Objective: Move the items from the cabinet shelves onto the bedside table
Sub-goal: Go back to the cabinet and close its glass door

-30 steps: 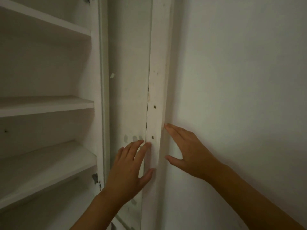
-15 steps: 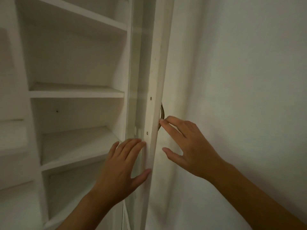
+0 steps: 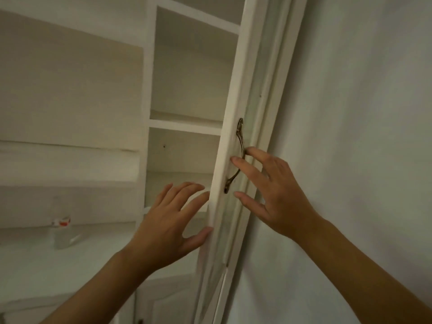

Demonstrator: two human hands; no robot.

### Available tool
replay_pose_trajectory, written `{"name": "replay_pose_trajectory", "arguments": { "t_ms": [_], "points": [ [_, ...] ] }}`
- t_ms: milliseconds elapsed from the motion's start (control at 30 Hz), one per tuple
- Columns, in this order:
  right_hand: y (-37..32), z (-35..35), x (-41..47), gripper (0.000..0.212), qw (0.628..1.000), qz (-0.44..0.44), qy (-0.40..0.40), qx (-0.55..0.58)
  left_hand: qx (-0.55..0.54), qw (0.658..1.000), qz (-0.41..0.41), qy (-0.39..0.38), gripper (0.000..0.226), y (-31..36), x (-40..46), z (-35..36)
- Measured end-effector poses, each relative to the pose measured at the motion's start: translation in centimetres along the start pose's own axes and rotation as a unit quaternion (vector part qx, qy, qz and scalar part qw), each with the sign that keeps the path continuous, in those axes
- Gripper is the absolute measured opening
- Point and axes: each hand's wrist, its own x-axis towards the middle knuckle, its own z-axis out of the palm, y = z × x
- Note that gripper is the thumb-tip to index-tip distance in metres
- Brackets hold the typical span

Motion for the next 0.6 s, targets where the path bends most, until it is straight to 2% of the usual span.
{"name": "replay_pose_trajectory", "arguments": {
  "t_ms": [200,433,600],
  "points": [
    [-0.6,3.8,5.2,0.061,0.998,-0.042,0.043,0.024,0.039,0.998,-0.048,0.019,0.069,-3.9,-0.9,-1.2],
    [-0.6,8.1,10.4,0.056,0.994,-0.093,0.049,-0.021,0.084,0.991,-0.1,0.003,0.073,-9.0,-1.2,-1.2],
    [-0.6,11.2,12.8,0.057,0.994,-0.094,0.047,-0.007,0.087,0.989,-0.116,0.004,0.073,-12.5,-0.7,-1.1]
  ]
}}
